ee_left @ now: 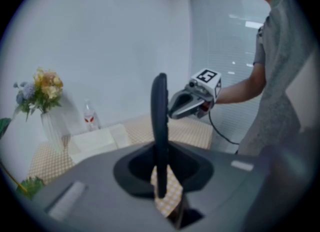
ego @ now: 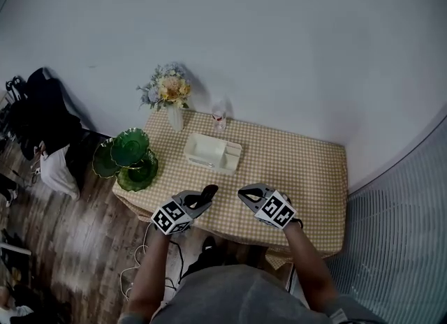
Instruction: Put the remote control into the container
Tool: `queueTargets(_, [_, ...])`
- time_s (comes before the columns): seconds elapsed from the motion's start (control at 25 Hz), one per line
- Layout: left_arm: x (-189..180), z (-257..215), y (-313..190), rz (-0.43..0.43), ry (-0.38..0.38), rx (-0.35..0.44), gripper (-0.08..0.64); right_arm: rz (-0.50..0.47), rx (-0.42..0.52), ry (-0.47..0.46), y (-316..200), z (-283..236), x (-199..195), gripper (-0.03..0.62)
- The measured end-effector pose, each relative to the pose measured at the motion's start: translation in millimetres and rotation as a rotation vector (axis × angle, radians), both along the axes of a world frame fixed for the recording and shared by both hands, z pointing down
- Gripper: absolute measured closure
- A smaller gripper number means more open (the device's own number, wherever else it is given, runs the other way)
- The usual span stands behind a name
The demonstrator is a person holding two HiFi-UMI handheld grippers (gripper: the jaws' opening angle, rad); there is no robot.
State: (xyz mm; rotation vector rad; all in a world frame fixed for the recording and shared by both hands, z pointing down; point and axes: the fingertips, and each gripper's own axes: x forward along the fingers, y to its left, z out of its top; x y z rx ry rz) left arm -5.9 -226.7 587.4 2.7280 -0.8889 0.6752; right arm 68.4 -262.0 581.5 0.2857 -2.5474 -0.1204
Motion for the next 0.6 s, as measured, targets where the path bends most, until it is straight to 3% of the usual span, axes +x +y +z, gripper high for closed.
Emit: queueTargets(0.6, [-26.2,15.7,-47.1,0.110,0.003,-0.028,0.500,0.056,-0.008,0.052,-41.9,3.1,-29.5,0.574])
